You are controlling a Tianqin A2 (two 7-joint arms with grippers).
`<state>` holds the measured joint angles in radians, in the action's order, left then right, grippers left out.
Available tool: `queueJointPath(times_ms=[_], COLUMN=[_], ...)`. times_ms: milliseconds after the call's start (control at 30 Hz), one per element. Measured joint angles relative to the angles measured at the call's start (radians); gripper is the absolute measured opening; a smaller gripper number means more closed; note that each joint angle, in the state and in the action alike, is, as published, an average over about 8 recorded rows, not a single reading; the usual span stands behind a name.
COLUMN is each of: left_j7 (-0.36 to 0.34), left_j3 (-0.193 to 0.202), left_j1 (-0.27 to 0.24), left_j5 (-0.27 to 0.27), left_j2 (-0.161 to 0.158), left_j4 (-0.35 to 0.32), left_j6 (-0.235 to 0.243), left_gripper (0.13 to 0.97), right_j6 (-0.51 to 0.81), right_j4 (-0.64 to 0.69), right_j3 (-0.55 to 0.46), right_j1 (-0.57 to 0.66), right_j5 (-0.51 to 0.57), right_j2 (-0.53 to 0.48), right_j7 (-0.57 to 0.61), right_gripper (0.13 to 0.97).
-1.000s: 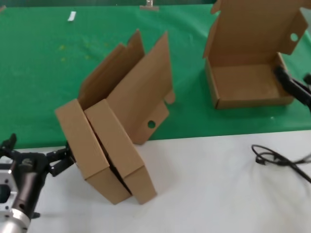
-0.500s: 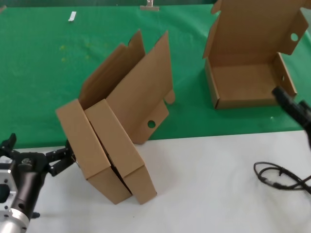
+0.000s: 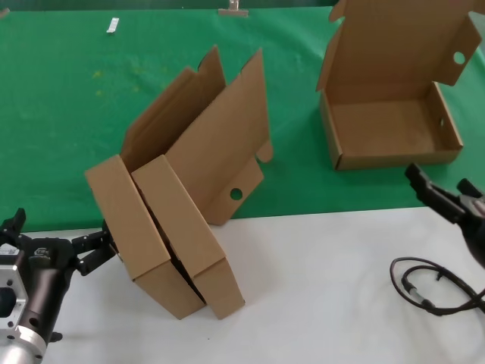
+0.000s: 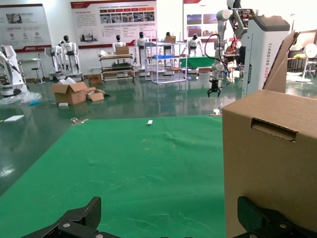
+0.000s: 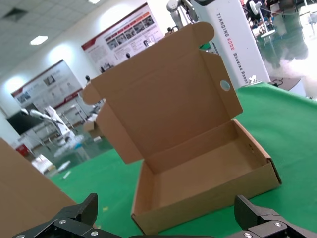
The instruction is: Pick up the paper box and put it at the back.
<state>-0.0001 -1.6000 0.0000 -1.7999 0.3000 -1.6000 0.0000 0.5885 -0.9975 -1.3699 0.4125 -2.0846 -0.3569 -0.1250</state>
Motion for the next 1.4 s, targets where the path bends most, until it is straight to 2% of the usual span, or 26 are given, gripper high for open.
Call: queueJointPath(times_ms=[1400], left_j7=[0.0], left_j3=[0.0], left_j1=[0.0], left_j5=[0.0], left_j2=[0.0], left_j4=[0.0], left_j6=[0.0], left_gripper=[0.966], right_j6=[-0.446], right_j4=[-0.457], right_j3=[-0.174], right_j1=[-0.313], right_j5=[0.216], right_j2=[0.043], right_j7=[0.095], right_gripper=[0.966])
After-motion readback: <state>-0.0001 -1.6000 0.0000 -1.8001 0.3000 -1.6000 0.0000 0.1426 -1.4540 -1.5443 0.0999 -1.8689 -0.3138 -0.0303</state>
